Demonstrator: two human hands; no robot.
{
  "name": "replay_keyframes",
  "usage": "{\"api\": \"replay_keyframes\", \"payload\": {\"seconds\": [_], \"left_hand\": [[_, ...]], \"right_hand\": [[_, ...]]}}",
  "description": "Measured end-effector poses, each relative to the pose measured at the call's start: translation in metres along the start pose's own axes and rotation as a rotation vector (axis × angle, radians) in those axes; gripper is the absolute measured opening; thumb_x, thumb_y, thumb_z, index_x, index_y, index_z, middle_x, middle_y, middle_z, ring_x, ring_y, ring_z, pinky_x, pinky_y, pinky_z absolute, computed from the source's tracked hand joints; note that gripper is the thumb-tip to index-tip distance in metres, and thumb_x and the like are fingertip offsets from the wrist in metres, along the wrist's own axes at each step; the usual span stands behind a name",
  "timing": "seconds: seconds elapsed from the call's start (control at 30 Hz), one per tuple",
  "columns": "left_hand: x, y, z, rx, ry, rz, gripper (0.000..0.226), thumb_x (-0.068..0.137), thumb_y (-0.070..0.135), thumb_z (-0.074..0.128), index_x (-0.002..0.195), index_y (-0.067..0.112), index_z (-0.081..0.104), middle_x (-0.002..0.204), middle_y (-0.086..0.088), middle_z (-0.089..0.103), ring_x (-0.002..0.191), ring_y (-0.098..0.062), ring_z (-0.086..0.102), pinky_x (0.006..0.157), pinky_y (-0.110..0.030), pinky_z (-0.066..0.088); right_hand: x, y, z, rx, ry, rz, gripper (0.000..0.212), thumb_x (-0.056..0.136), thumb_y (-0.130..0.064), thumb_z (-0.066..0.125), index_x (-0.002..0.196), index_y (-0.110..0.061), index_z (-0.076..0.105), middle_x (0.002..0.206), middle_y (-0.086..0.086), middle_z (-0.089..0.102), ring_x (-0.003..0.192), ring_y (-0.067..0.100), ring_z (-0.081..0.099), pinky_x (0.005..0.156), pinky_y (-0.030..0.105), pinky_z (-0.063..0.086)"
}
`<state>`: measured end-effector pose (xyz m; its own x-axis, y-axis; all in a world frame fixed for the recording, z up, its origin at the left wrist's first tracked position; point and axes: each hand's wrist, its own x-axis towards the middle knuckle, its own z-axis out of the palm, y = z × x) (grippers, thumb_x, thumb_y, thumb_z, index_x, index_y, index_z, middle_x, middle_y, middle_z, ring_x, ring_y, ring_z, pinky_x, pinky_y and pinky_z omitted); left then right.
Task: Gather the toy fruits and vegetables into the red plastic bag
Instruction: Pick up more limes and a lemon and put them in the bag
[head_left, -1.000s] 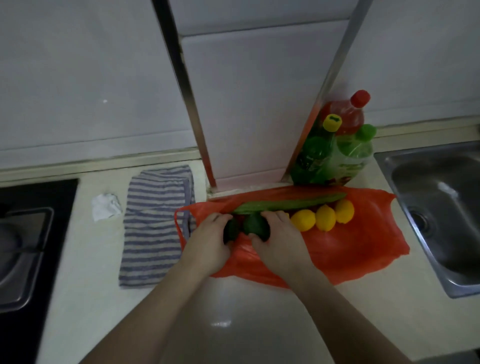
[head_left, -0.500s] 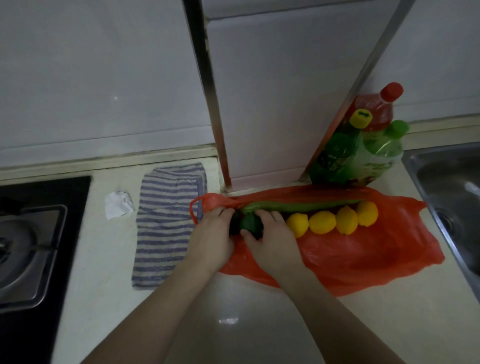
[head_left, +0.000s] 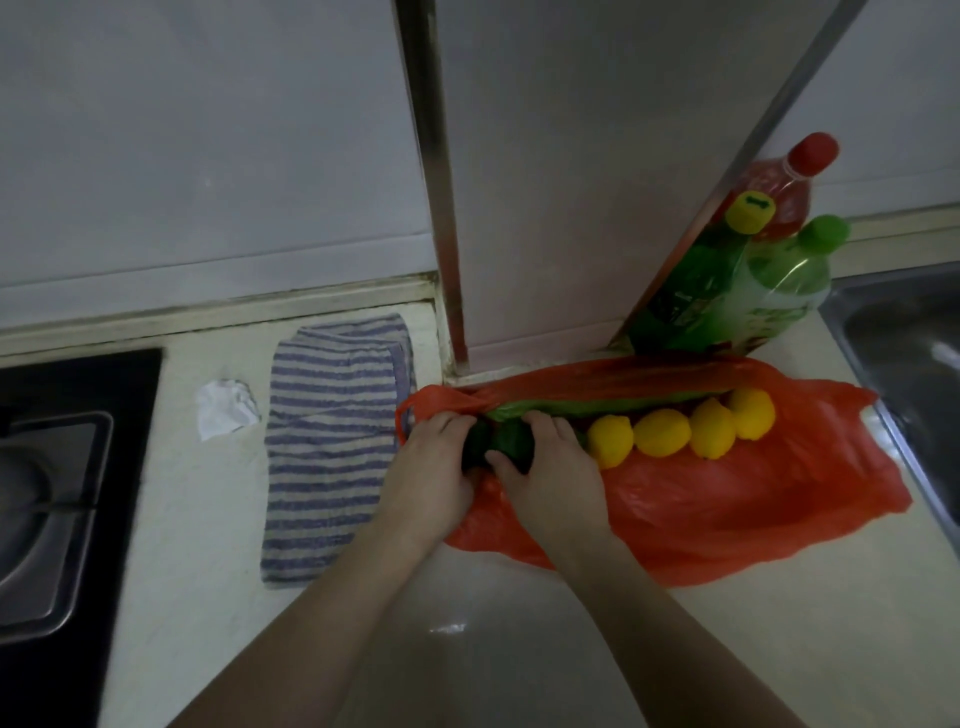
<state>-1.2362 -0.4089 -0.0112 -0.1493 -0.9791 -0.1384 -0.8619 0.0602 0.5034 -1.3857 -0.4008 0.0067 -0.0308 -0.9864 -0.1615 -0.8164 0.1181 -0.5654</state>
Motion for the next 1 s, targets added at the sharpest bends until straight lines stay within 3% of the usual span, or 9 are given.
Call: {"api": "replay_keyframes", "payload": {"seconds": [0.1, 0.27, 0.43, 0.7, 0.83, 1.0], "left_hand": [[0.001, -0.001, 0.0, 0.003, -0.006, 0.005, 0.053, 0.081, 0.014, 0.066, 0.133, 0.018, 0.053, 0.126, 0.001, 0.055, 0.117, -0.019, 0.05, 0.094, -0.034, 0.046], [0.002, -0.005, 0.0, -0.006, -0.019, 0.027, 0.057, 0.078, 0.007, 0.065, 0.133, 0.019, 0.054, 0.126, 0.001, 0.054, 0.117, -0.019, 0.048, 0.094, -0.03, 0.044], [0.002, -0.007, 0.0, -0.01, -0.005, 0.027, 0.06, 0.077, 0.007, 0.066, 0.134, 0.019, 0.054, 0.127, 0.002, 0.052, 0.117, -0.019, 0.048, 0.096, -0.028, 0.041], [0.001, -0.006, -0.001, 0.0, 0.017, 0.047, 0.057, 0.078, 0.019, 0.073, 0.132, 0.02, 0.055, 0.125, 0.002, 0.052, 0.115, -0.019, 0.048, 0.094, -0.029, 0.042], [0.002, -0.001, -0.001, 0.014, 0.022, 0.053, 0.054, 0.078, 0.024, 0.073, 0.129, 0.022, 0.057, 0.124, 0.002, 0.052, 0.113, -0.02, 0.049, 0.093, -0.036, 0.047], [0.002, 0.0, 0.001, 0.032, 0.029, 0.057, 0.052, 0.079, 0.024, 0.072, 0.13, 0.021, 0.058, 0.126, 0.002, 0.052, 0.114, -0.02, 0.048, 0.093, -0.033, 0.044]], "right_hand": [[0.001, 0.001, 0.001, 0.001, -0.008, -0.019, 0.052, 0.087, -0.048, 0.06, 0.131, -0.024, 0.048, 0.123, 0.001, 0.052, 0.098, 0.021, 0.058, 0.076, 0.032, 0.051], [0.001, 0.003, 0.003, -0.011, -0.084, -0.019, 0.06, 0.085, -0.039, 0.064, 0.137, -0.016, 0.045, 0.133, 0.002, 0.045, 0.11, 0.021, 0.054, 0.089, 0.027, 0.045], [0.002, 0.008, 0.008, -0.037, -0.082, -0.051, 0.054, 0.082, -0.031, 0.067, 0.13, -0.013, 0.05, 0.131, 0.002, 0.048, 0.107, 0.021, 0.056, 0.085, 0.029, 0.048], [0.004, 0.015, 0.005, -0.098, -0.082, -0.097, 0.058, 0.081, -0.042, 0.068, 0.13, -0.017, 0.05, 0.129, -0.002, 0.05, 0.107, 0.019, 0.056, 0.083, 0.031, 0.05], [0.006, 0.018, 0.004, -0.127, -0.081, -0.113, 0.056, 0.078, -0.05, 0.069, 0.122, -0.02, 0.053, 0.12, -0.004, 0.053, 0.099, 0.018, 0.058, 0.077, 0.031, 0.049], [0.007, 0.022, 0.005, -0.156, -0.054, -0.122, 0.056, 0.076, -0.057, 0.067, 0.118, -0.021, 0.054, 0.118, -0.005, 0.051, 0.095, 0.016, 0.058, 0.073, 0.031, 0.051]]}}
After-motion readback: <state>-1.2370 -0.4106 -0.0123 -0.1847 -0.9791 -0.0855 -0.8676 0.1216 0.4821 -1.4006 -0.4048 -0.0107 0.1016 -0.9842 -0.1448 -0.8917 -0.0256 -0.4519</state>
